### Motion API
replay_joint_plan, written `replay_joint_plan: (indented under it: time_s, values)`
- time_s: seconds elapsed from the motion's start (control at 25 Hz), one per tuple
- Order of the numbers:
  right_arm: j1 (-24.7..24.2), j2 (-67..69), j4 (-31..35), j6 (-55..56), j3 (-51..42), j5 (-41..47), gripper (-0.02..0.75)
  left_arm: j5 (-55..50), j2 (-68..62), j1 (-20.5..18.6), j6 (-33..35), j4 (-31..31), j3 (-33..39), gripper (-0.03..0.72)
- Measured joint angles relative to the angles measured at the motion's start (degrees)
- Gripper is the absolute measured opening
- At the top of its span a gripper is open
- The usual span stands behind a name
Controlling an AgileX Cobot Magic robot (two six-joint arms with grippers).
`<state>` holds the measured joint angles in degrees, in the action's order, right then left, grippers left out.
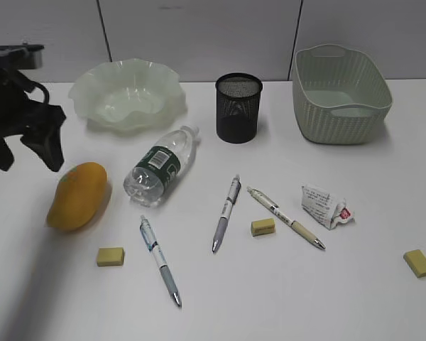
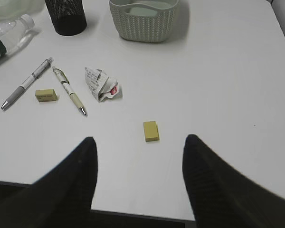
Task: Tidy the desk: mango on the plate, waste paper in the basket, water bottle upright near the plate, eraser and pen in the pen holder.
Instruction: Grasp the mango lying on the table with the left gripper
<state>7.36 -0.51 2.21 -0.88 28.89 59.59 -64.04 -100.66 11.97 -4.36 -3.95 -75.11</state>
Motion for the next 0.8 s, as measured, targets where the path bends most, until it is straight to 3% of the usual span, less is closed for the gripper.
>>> replay_joint_plan:
  time_s: [0.32, 0.8]
  values:
    - [0.0, 0.0, 0.0, 0.0, 0.0, 0.0, 0.457, 5.5, -7.6, 4.3, -1.0, -0.9, -2.0, 0.614]
    - [0.0, 0.0, 0.0, 0.0, 0.0, 0.0, 0.457, 8.1, -12.4, 5.0, -2.5, -1.0, -4.4, 0.617]
